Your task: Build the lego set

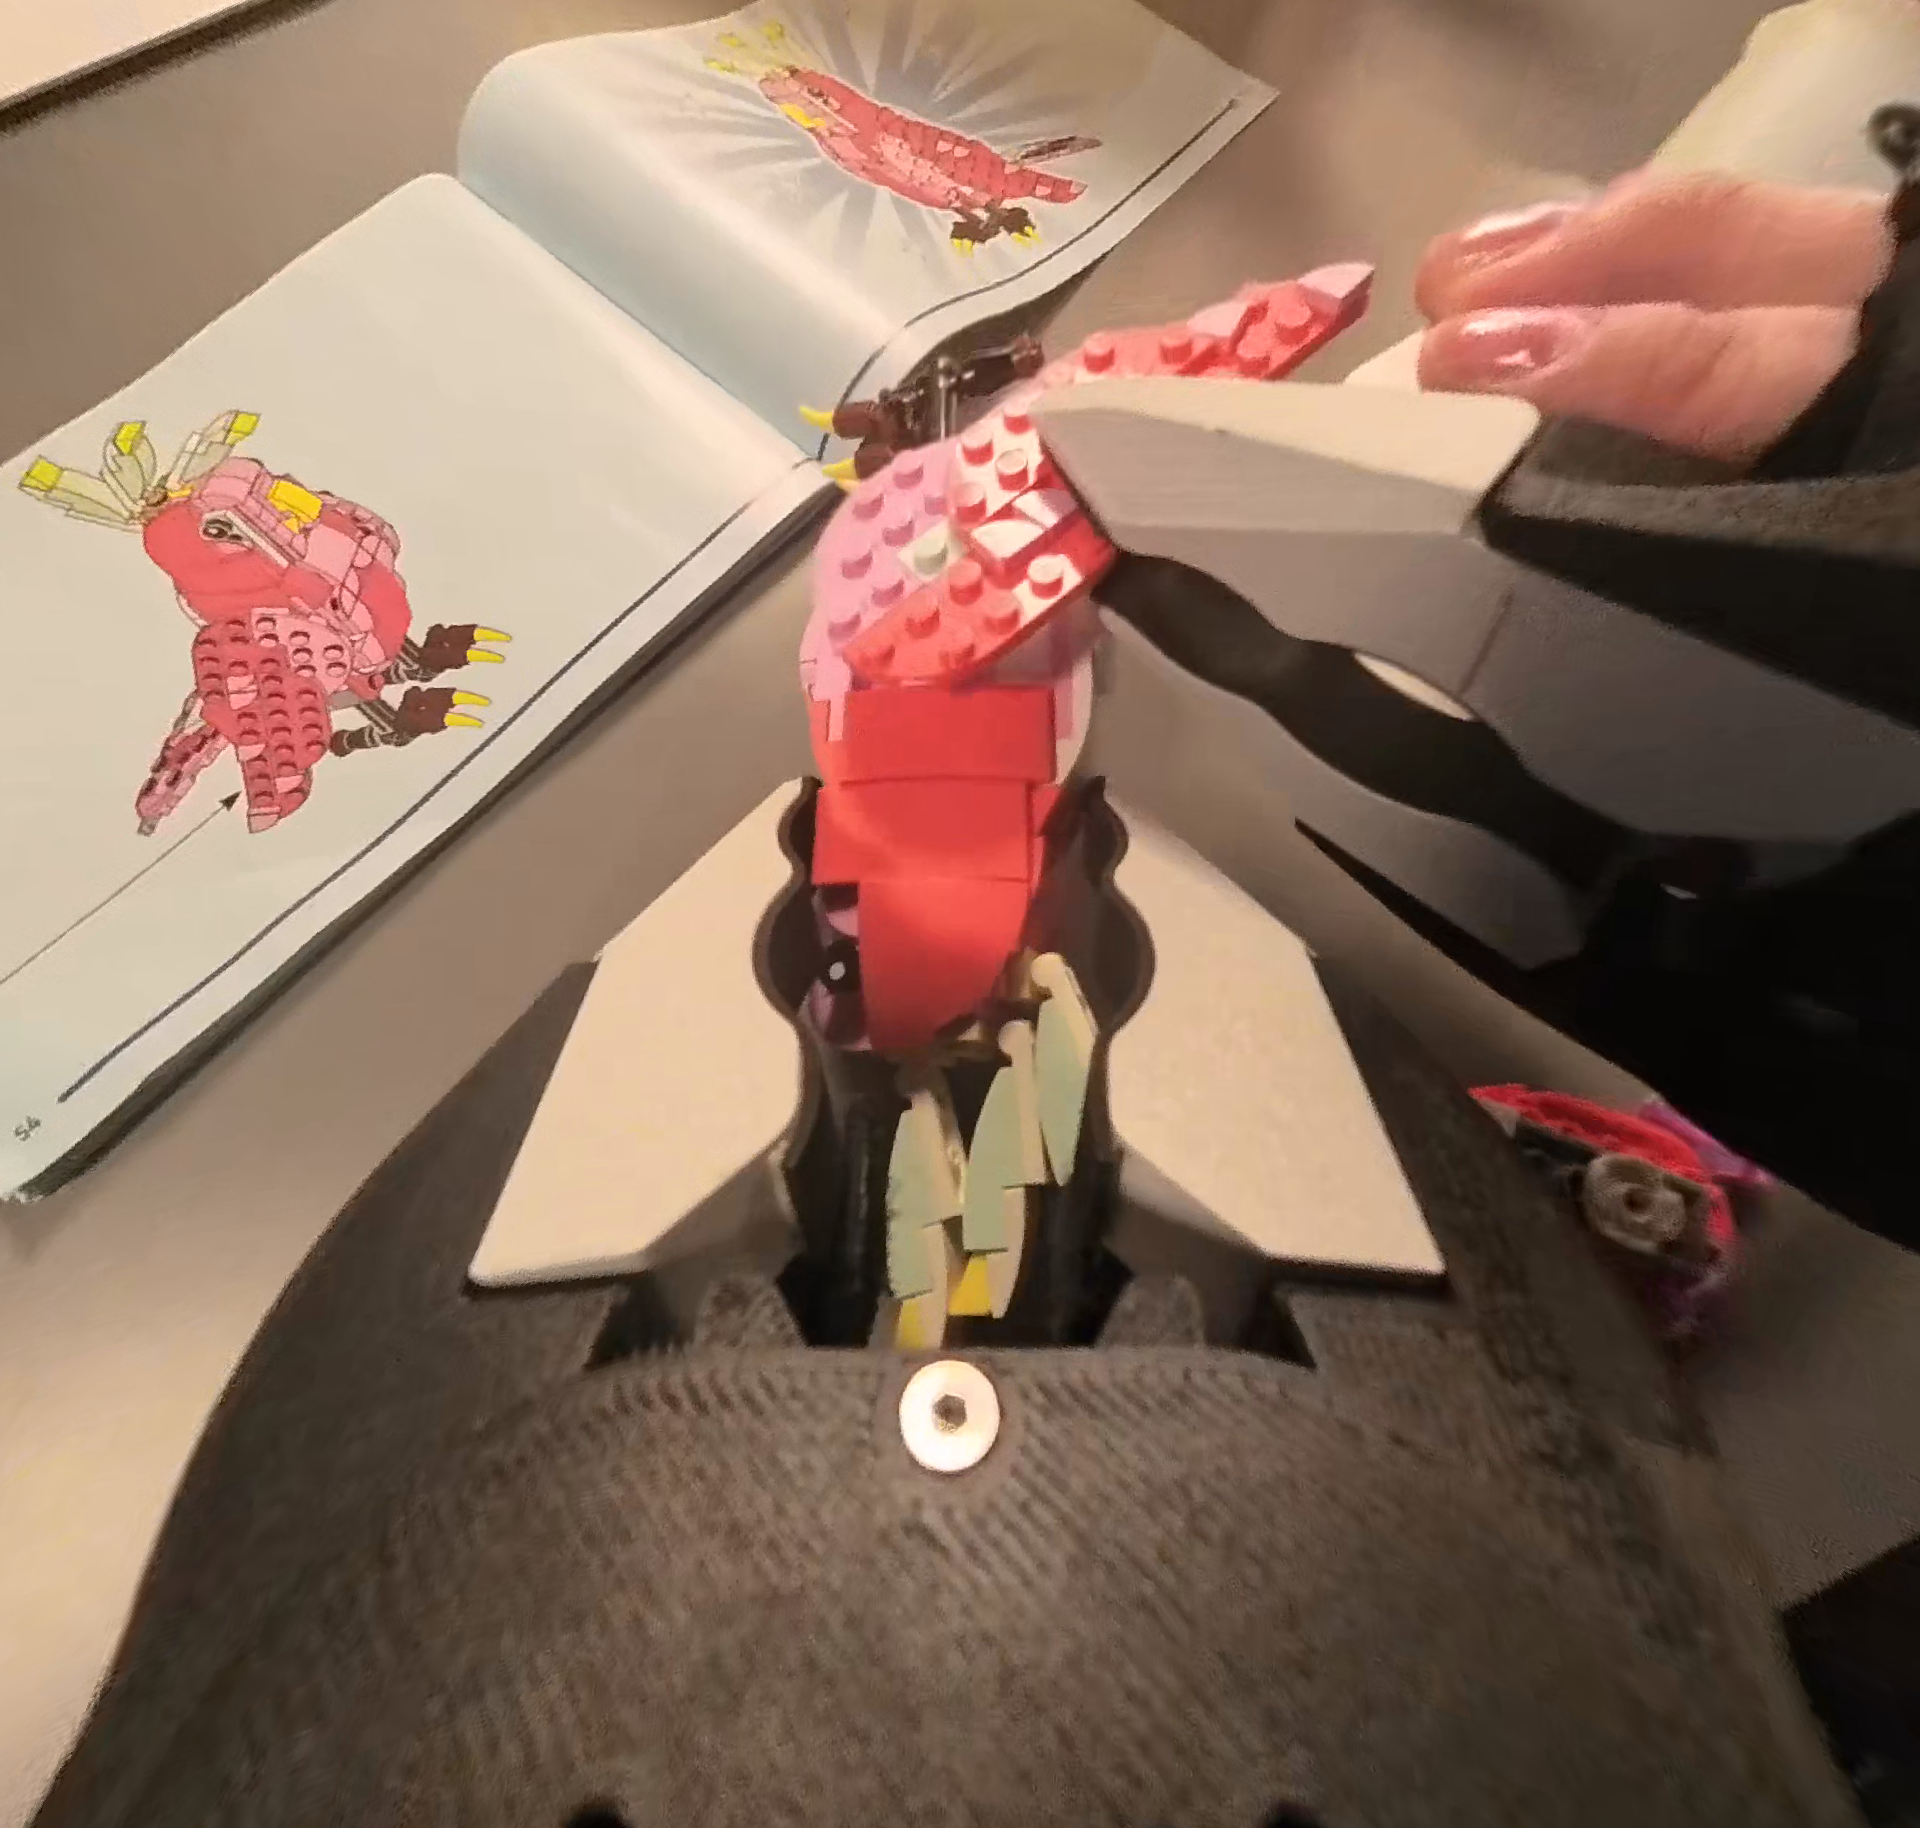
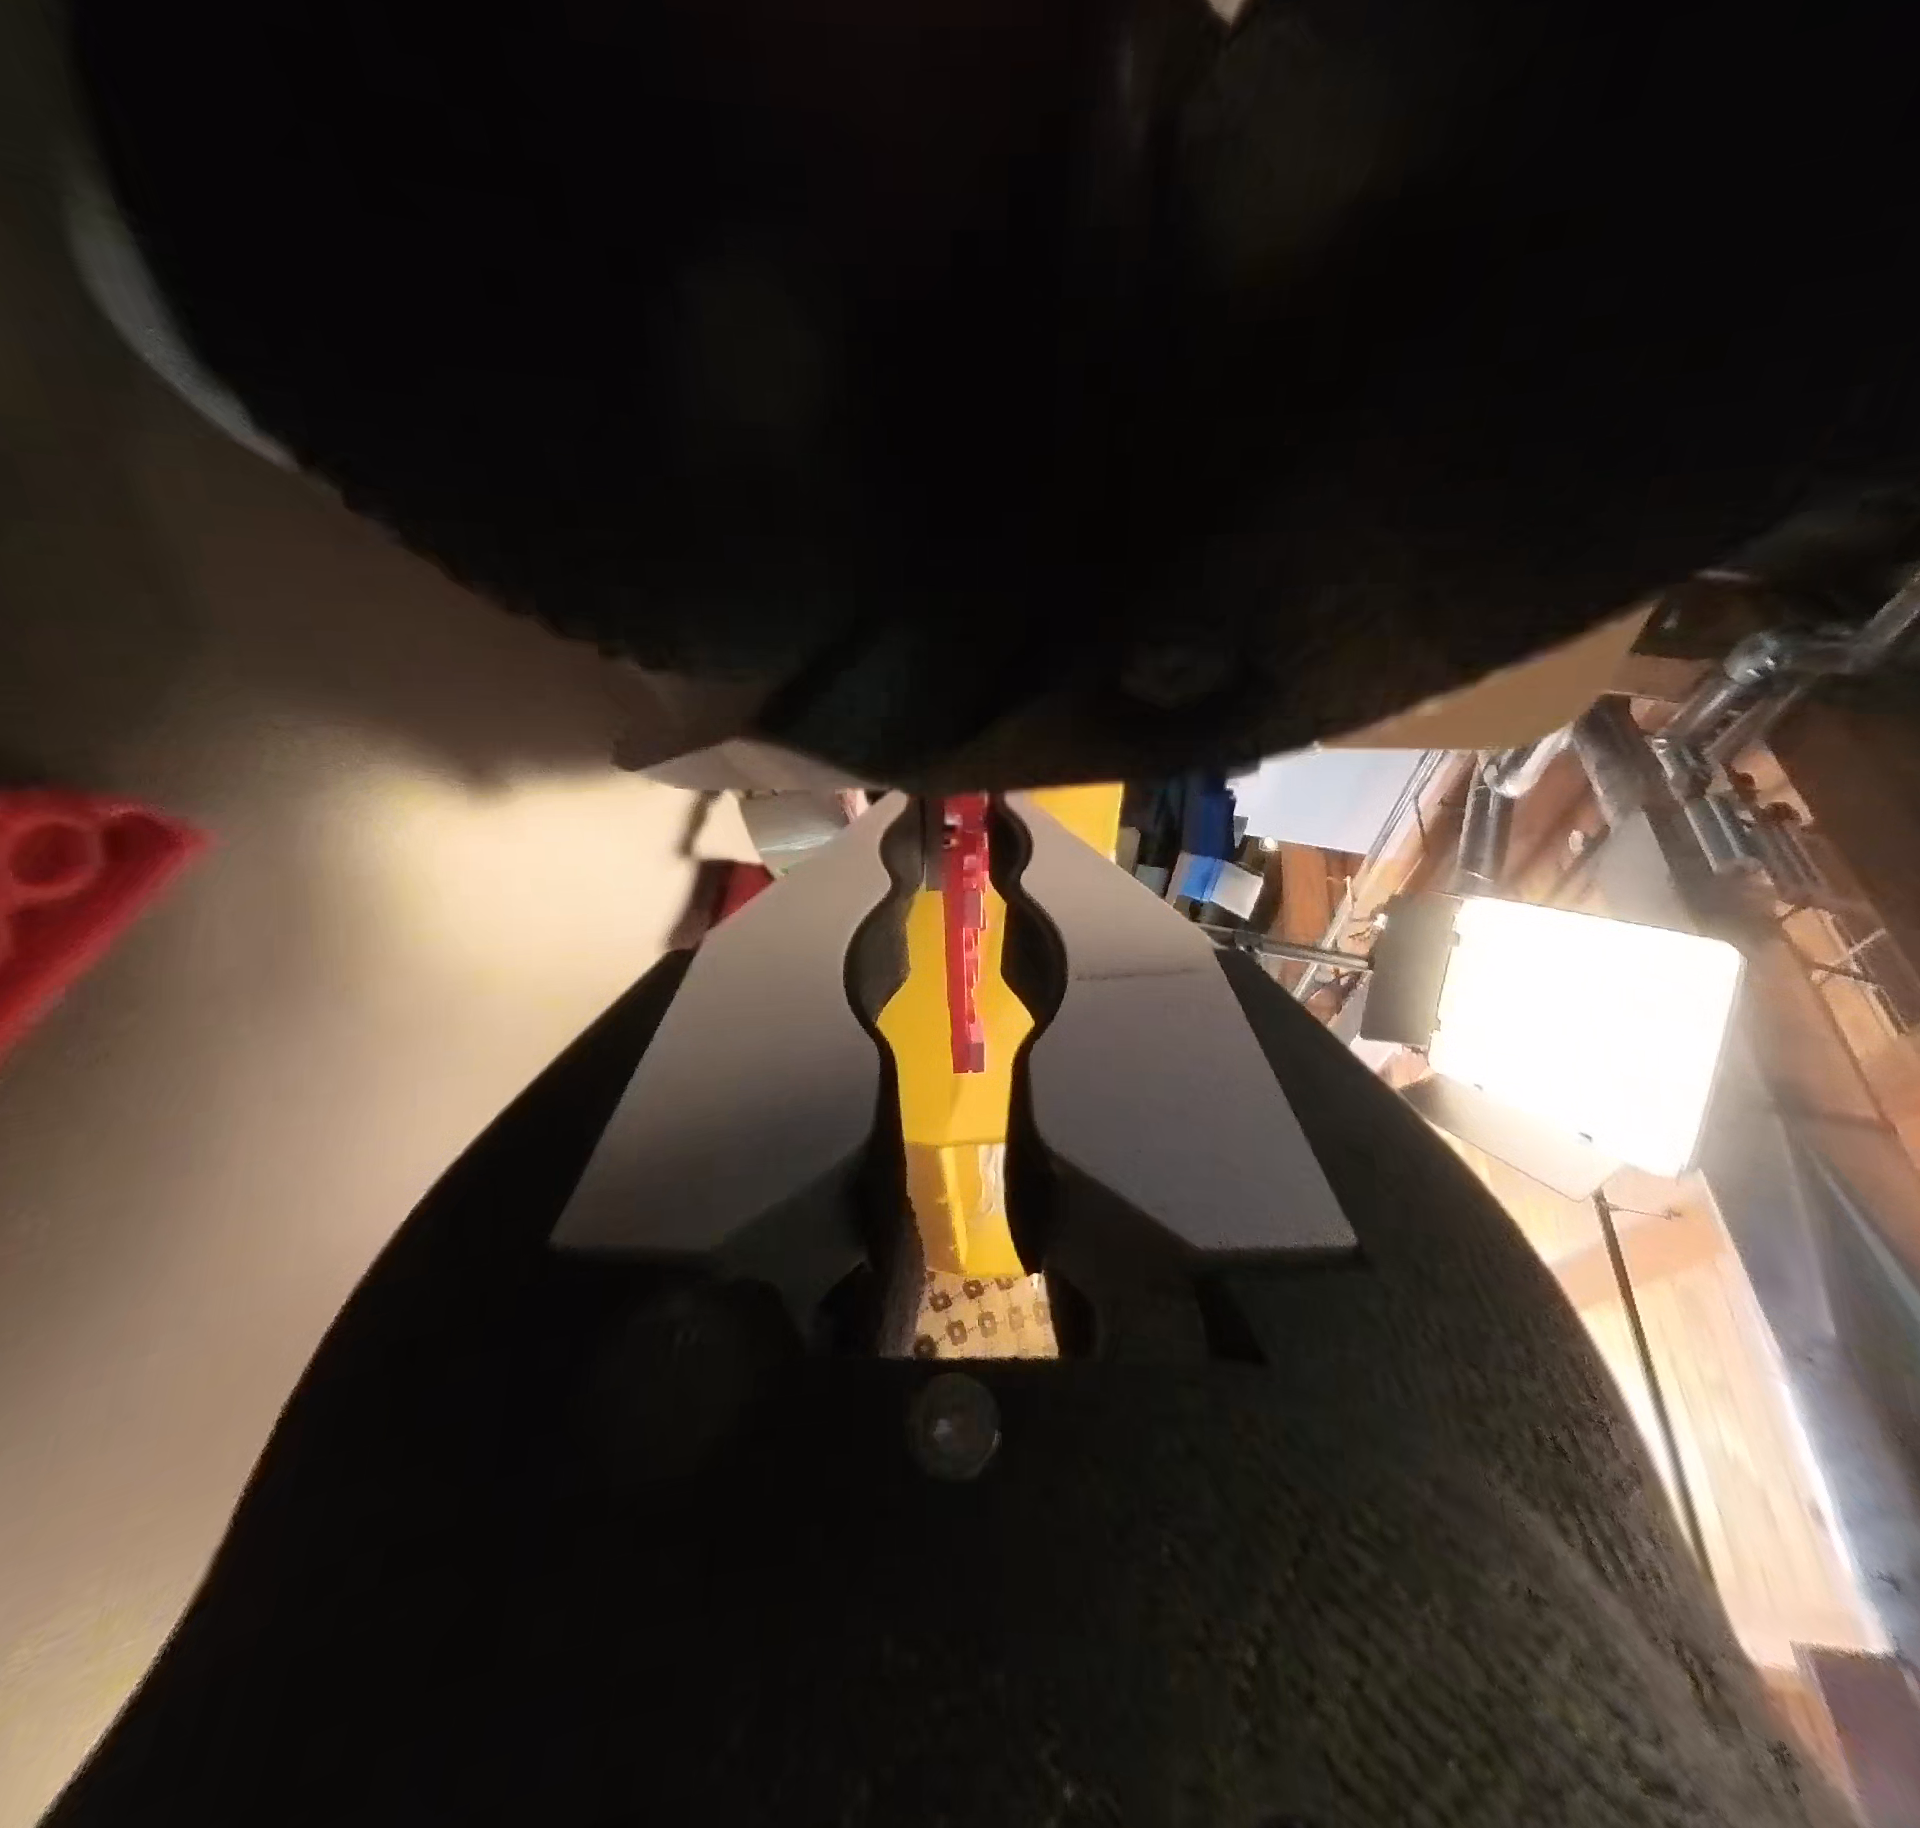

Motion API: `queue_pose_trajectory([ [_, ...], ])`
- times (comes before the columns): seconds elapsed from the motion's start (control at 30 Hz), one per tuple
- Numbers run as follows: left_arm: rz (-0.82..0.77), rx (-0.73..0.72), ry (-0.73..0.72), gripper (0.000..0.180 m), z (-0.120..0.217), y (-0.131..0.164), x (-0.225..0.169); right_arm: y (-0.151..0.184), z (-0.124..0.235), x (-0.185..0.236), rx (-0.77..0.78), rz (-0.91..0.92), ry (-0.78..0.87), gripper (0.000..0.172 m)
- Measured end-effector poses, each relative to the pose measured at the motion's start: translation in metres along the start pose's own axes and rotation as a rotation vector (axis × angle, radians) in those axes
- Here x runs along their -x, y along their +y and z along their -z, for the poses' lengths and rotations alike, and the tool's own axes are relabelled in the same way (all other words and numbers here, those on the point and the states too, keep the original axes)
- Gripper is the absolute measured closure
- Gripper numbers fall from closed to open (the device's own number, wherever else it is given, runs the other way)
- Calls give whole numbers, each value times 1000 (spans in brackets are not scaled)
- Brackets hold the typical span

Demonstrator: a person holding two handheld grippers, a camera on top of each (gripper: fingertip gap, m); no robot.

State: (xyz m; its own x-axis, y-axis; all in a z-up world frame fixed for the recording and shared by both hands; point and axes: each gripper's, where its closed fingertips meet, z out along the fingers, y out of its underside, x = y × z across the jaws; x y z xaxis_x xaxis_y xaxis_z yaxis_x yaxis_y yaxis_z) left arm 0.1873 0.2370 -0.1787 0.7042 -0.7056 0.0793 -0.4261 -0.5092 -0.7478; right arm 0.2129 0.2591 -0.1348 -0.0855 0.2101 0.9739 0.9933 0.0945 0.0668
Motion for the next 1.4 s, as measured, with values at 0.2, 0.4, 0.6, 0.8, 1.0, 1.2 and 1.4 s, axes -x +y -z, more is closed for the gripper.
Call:
queue_pose_trajectory([
  [0.2,3,-10,18,132,-1,2,1,-3,-1,1,17,47,-4,163],
  [0.4,13,-27,28,132,0,1,2,-9,-2,1,29,108,29,164],
  [0.6,25,-35,40,132,1,1,4,-2,-2,1,49,138,40,163],
  [0.8,27,-34,44,132,2,2,6,-2,-6,1,50,119,29,163],
  [1.0,-11,-26,21,132,1,3,7,-4,-7,2,33,210,40,164],
  [1.2,24,-34,52,132,1,3,4,-15,-3,1,-8,207,66,164],
  [1.4,31,-32,48,132,1,3,4,-6,-4,-1,39,187,61,163],
])
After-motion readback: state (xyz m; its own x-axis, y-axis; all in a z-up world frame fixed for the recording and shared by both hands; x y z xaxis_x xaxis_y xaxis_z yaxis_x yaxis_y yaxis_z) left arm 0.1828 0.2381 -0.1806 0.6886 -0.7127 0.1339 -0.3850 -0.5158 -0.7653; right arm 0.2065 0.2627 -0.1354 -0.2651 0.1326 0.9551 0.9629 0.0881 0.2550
